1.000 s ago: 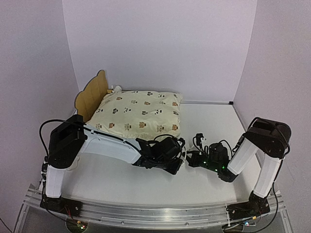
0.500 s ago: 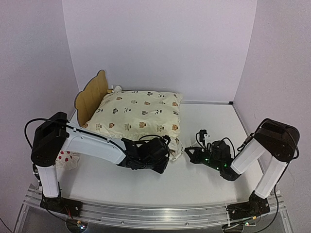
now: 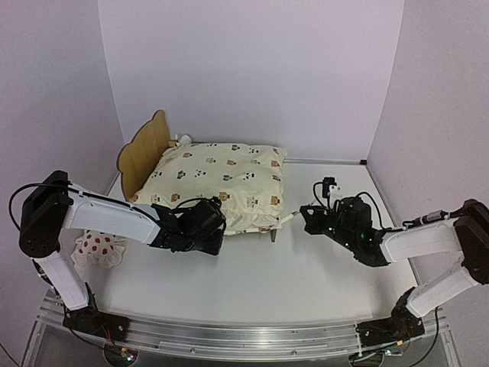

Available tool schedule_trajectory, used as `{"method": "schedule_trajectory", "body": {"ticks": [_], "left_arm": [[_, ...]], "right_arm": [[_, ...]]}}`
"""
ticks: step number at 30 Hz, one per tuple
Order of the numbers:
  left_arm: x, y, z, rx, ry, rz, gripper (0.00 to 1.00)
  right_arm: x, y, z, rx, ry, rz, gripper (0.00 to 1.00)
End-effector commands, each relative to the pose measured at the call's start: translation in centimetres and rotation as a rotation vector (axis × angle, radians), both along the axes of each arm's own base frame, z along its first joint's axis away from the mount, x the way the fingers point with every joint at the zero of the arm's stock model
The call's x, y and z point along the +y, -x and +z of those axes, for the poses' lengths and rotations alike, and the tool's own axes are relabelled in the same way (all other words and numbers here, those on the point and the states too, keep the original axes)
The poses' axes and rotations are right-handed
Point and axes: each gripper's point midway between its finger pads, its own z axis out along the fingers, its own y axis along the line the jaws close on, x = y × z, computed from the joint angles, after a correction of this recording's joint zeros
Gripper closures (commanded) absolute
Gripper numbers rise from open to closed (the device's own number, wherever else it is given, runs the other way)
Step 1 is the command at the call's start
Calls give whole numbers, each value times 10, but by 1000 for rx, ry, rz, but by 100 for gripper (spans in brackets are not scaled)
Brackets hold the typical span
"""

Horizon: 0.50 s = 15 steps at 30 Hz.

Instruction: Set up the pet bed

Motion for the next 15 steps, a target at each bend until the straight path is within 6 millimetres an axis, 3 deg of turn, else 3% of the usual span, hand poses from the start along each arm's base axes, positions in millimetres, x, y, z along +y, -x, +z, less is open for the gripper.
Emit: {"method": "schedule_trajectory", "body": {"ticks": [1,5,8,13,15], "left_arm": [[26,-11,3,-17,-6,73,100],[48,-15,-16,23,-57,135,100],[77,-18,-28,56,-99,232,100],[118,-21,-44,121,-85,349,100],[121,-21,-47,133,-85,362,100]], "right_arm": [[-30,-17,19,-24,134,-136,100],[-56,-26,38,-40,154,-230,100],[-70,-28,48,-48,146,-263,100],[-81,-25,60,-59,157,-274,100],[-85,-24,63,-61,168,-286,100]]}}
